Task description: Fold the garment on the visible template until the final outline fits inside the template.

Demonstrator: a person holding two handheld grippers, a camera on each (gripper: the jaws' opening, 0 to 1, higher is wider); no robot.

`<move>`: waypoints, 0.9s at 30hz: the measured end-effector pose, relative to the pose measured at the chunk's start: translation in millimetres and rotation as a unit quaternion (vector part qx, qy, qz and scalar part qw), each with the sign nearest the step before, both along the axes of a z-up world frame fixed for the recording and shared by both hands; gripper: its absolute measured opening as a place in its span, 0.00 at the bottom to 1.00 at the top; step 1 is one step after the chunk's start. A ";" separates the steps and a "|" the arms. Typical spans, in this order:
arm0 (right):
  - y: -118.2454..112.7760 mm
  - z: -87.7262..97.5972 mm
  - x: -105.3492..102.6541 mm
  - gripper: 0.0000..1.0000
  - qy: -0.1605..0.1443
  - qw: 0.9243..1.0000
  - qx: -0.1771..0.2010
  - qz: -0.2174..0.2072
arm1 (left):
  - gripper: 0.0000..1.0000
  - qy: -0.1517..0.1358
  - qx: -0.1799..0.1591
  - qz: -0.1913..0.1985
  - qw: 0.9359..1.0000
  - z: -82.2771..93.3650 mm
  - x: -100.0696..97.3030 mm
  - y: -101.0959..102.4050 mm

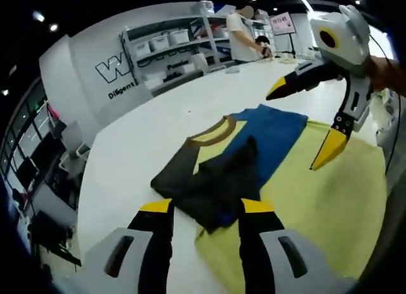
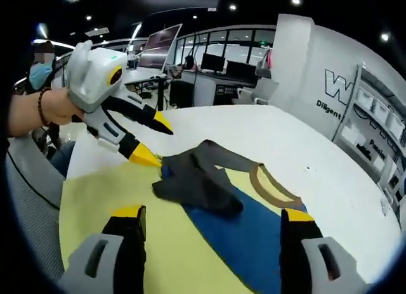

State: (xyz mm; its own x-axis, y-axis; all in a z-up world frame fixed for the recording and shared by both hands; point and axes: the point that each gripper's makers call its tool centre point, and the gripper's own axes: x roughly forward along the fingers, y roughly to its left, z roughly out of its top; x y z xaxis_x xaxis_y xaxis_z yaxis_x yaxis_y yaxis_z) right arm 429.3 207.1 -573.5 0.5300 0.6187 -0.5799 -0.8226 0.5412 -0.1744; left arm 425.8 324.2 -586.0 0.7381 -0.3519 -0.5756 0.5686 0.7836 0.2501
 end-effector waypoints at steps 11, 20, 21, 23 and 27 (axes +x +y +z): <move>36.7 -5.8 21.1 0.66 -0.005 0.996 -0.026 0.082 | 0.26 0.022 0.026 -0.008 0.999 -26.0 10.4 8.9; 55.6 -33.7 27.2 0.43 0.040 0.989 -0.056 0.129 | 0.21 0.031 0.014 0.002 0.999 -37.6 11.3 7.9; 57.1 -37.7 27.8 0.40 0.046 0.988 -0.060 0.134 | 0.20 0.031 0.013 0.002 0.999 -37.7 11.3 7.4; 59.0 -40.9 27.3 0.34 0.056 0.987 -0.062 0.139 | 0.17 0.029 0.009 0.003 1.000 -38.2 11.7 5.5; 63.6 -47.0 29.6 0.22 0.078 0.984 -0.061 0.145 | 0.14 0.028 0.010 0.002 1.000 -40.5 12.3 3.6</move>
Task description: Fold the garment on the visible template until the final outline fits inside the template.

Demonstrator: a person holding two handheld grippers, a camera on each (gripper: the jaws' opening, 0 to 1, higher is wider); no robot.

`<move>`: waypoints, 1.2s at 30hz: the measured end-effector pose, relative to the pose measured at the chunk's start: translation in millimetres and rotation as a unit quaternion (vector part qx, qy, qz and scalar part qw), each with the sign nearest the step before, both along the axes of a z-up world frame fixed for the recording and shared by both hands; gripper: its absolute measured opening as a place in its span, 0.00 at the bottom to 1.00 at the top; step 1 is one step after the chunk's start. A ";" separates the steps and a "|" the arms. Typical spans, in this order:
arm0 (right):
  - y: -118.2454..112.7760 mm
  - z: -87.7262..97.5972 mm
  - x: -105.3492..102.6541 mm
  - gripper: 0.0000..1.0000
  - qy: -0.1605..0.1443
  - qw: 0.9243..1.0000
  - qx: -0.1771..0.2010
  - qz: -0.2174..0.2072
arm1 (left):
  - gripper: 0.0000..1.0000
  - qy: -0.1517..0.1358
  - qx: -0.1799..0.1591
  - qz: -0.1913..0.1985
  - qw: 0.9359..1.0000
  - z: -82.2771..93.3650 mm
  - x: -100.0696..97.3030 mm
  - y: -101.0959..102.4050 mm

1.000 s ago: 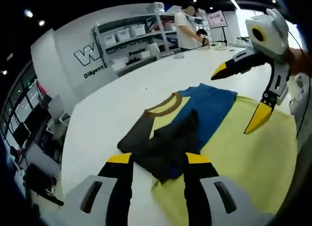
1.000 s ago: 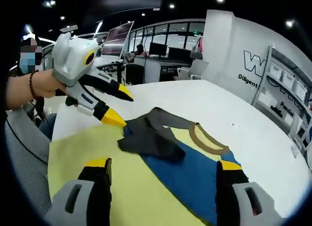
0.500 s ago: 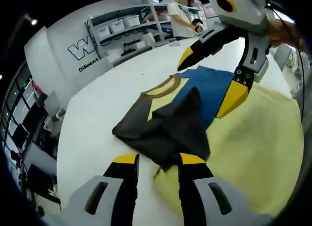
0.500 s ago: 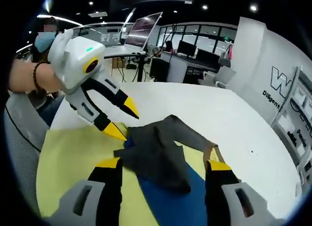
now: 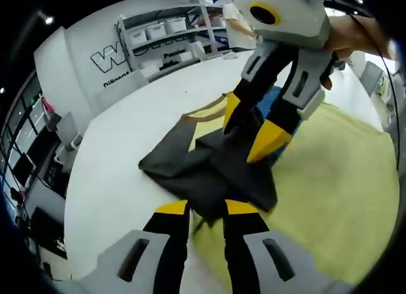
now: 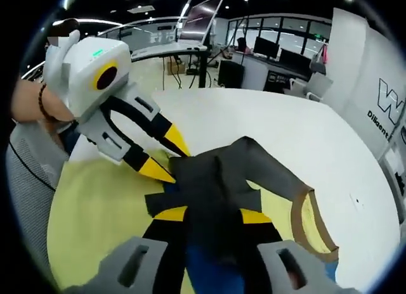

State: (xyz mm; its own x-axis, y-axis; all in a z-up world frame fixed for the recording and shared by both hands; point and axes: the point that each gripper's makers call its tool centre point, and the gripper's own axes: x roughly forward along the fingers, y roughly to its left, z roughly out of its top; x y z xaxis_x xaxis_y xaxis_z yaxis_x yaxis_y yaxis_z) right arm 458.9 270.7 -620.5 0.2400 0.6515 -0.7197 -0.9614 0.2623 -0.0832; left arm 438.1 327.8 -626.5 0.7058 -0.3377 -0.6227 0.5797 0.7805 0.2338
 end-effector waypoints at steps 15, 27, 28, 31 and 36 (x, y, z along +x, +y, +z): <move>-5.1 -10.7 -2.0 0.00 0.075 0.997 -0.002 -0.024 | 0.00 -0.003 -0.009 0.017 1.000 -3.4 2.8 4.7; -25.2 40.6 5.4 0.00 0.049 0.992 0.080 -0.085 | 0.00 -0.005 -0.014 0.034 0.999 -2.9 2.1 8.3; -27.7 46.5 7.7 0.00 0.045 0.990 0.091 -0.097 | 0.00 -0.006 -0.015 0.036 0.999 -2.6 2.2 8.7; -35.9 57.6 12.2 0.00 0.043 0.984 0.115 -0.128 | 0.00 -0.005 -0.018 0.041 0.999 -2.1 1.9 9.4; -52.8 69.2 21.8 0.00 0.018 0.975 0.130 -0.181 | 0.00 -0.003 -0.022 0.045 0.999 -1.3 1.4 9.8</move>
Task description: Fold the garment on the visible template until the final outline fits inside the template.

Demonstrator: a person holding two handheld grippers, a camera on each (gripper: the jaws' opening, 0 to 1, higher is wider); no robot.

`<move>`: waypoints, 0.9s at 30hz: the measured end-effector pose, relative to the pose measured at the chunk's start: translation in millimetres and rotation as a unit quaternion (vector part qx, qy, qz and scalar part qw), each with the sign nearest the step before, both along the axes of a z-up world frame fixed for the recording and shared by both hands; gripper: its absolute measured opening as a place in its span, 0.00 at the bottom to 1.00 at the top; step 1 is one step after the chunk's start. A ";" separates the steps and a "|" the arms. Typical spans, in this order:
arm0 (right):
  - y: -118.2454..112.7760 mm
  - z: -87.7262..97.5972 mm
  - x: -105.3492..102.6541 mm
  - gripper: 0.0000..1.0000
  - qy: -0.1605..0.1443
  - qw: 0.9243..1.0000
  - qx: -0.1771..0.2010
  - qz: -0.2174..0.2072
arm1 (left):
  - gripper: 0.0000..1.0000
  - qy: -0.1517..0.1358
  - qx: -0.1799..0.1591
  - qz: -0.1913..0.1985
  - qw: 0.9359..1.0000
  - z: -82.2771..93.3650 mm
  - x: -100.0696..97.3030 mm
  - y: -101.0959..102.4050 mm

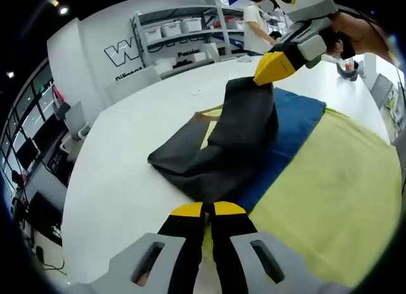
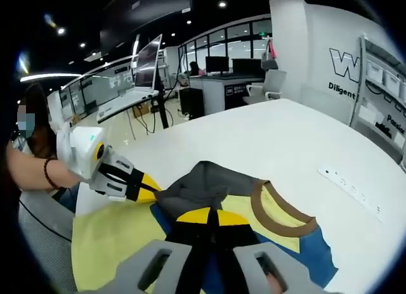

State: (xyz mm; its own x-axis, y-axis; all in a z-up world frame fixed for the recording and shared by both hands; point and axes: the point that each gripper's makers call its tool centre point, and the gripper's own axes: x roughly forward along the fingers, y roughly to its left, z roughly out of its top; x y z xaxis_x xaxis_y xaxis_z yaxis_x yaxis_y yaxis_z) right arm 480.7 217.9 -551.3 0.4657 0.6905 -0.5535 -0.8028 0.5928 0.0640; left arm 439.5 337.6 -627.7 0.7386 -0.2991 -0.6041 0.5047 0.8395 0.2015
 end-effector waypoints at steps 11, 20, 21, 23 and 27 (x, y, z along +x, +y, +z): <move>-49.6 28.7 22.8 0.00 -0.060 0.990 0.013 -0.125 | 0.00 0.006 -0.006 0.014 1.000 0.5 -1.2 6.1; -91.0 21.1 17.8 0.00 -0.055 0.974 0.007 -0.220 | 0.00 0.011 -0.005 0.016 1.000 -0.5 -2.2 7.4; -94.5 20.1 16.8 0.00 -0.053 0.972 0.007 -0.230 | 0.00 0.011 -0.007 0.016 1.000 -0.3 -2.4 7.1; -101.4 16.5 14.3 0.00 -0.053 0.968 0.001 -0.244 | 0.00 0.012 -0.007 0.015 1.000 -0.5 -2.9 6.8; -112.9 -1.2 5.4 0.00 -0.037 0.960 -0.007 -0.277 | 0.00 0.012 0.004 0.011 1.000 -1.2 -3.7 6.6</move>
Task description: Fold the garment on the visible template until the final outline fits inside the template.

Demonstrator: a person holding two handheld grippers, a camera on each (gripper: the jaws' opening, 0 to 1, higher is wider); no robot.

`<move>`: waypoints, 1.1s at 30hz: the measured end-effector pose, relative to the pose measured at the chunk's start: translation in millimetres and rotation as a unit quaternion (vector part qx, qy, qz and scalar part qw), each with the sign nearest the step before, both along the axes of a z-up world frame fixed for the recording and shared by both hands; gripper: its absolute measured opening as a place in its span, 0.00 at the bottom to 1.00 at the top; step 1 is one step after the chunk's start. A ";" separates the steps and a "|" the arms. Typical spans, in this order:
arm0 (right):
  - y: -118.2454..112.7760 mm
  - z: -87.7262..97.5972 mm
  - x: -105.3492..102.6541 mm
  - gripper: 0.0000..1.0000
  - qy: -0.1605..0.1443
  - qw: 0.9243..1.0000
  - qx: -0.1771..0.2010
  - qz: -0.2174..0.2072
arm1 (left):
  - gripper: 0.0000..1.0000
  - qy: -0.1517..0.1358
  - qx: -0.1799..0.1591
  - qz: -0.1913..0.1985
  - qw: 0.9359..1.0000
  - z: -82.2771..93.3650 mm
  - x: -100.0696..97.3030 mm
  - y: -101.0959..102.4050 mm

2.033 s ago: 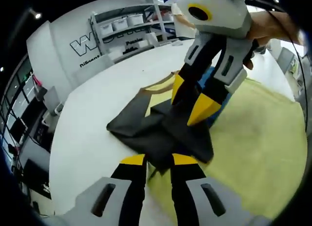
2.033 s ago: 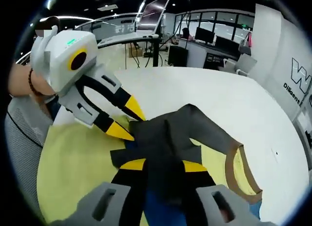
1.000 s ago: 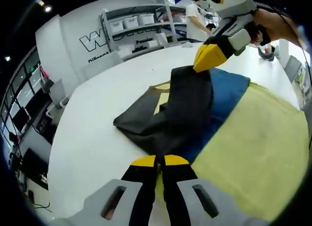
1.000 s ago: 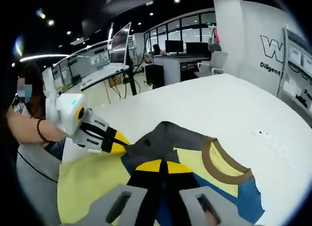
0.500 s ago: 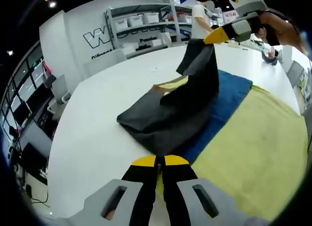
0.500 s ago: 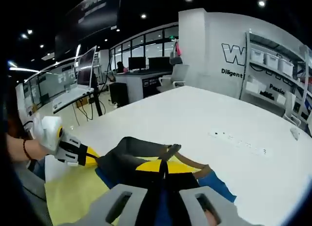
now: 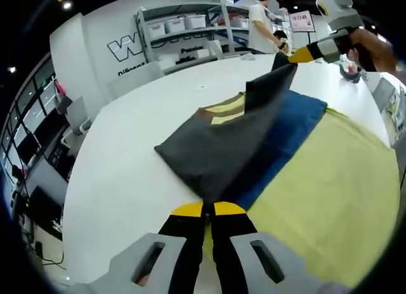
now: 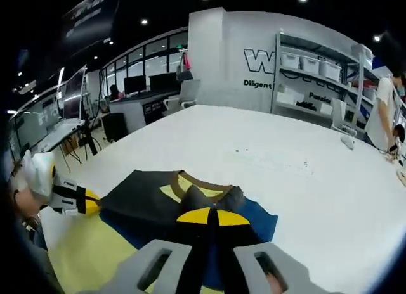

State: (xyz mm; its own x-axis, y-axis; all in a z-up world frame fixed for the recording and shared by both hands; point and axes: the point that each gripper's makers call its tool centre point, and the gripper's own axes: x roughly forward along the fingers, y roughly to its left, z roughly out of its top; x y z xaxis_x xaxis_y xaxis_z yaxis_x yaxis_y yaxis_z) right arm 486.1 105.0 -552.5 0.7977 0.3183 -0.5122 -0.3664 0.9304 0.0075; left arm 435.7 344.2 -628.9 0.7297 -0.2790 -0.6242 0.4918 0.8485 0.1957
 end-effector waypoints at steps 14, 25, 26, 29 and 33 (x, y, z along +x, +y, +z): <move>-12.2 -32.0 -30.2 0.00 0.027 0.999 -0.001 -0.045 | 0.00 0.003 0.029 -0.006 1.000 -2.7 -1.9 2.4; -20.0 -61.0 -47.4 0.00 0.075 0.995 0.017 -0.065 | 0.00 0.001 0.037 -0.004 0.999 -3.3 -2.1 3.4; -20.1 -62.4 -48.4 0.00 0.078 0.995 0.016 -0.066 | 0.00 0.001 0.039 -0.005 0.999 -3.3 -2.2 3.2; -20.3 -67.7 -50.0 0.00 0.086 0.994 0.016 -0.066 | 0.00 0.001 0.043 -0.007 0.999 -3.6 -2.2 3.2; -26.0 -69.8 -49.6 0.00 0.092 0.994 0.014 -0.062 | 0.00 0.000 0.044 -0.008 0.999 -4.1 -2.4 2.9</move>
